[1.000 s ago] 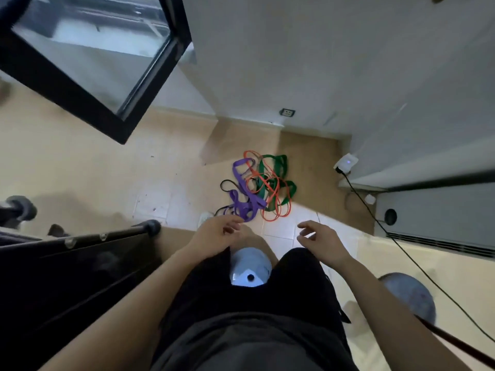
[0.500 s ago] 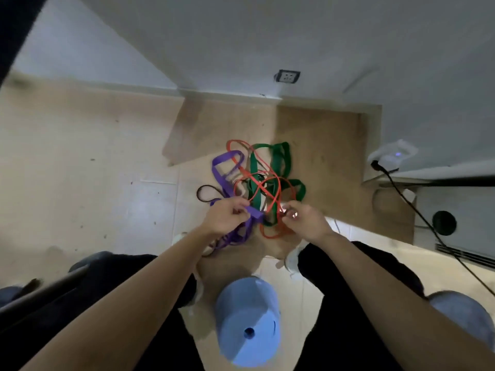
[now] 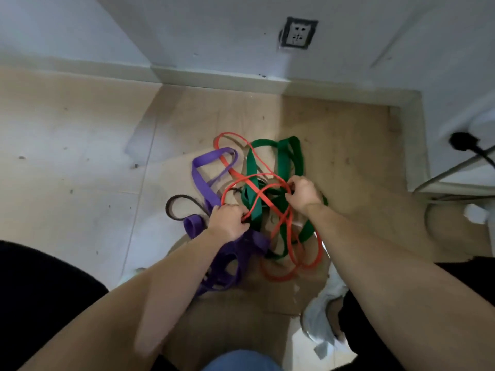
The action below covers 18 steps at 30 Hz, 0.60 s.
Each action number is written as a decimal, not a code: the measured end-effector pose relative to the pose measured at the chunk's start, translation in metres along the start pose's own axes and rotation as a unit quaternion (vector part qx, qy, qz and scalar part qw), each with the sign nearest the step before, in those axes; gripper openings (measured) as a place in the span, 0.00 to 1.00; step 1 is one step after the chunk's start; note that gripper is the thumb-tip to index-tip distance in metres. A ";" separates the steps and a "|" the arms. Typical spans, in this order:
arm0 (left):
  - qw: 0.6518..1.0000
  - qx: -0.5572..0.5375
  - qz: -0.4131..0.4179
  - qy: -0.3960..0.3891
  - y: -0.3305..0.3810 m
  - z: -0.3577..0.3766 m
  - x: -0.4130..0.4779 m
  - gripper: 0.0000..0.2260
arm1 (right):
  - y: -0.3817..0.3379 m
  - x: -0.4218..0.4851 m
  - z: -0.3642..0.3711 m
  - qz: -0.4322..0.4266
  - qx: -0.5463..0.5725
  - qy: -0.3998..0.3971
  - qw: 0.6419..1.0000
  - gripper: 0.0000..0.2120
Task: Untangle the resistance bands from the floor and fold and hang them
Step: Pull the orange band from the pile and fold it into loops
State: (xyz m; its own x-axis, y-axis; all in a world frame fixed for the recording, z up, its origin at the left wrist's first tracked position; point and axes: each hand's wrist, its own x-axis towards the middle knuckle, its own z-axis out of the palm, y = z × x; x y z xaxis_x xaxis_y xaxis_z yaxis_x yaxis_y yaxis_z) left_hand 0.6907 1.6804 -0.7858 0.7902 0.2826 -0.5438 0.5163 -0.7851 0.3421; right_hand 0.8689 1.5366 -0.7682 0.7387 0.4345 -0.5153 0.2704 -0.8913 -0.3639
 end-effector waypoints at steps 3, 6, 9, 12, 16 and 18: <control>0.998 -0.052 -0.018 0.004 0.000 -0.015 -0.018 0.07 | -0.004 -0.017 -0.006 -0.010 -0.006 0.005 1.000 0.09; 0.992 -0.125 0.000 0.015 0.004 -0.046 -0.042 0.04 | -0.009 -0.036 -0.028 -0.028 0.014 -0.036 0.999 0.04; 0.979 -0.171 0.037 0.100 0.011 -0.091 -0.061 0.05 | -0.018 -0.054 -0.068 -0.051 0.065 -0.038 0.996 0.03; 0.970 -0.161 0.075 0.168 0.027 -0.144 -0.089 0.06 | -0.029 -0.076 -0.113 -0.079 0.064 -0.014 0.995 0.07; 0.955 -0.158 0.118 0.224 0.055 -0.219 -0.138 0.07 | -0.048 -0.111 -0.172 -0.121 0.057 0.045 0.990 0.09; 0.945 -0.158 0.151 0.244 0.072 -0.252 -0.162 0.06 | -0.059 -0.131 -0.196 -0.144 0.047 0.062 0.987 0.05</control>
State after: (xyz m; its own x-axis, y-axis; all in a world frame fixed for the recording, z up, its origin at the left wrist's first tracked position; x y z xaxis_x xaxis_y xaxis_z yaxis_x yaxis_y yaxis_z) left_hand 0.6830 1.7170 -0.4795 0.9354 0.3536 0.0067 0.2554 -0.6884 0.6789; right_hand 0.8770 1.5074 -0.5273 0.7110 0.6433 -0.2840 0.4251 -0.7149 -0.5551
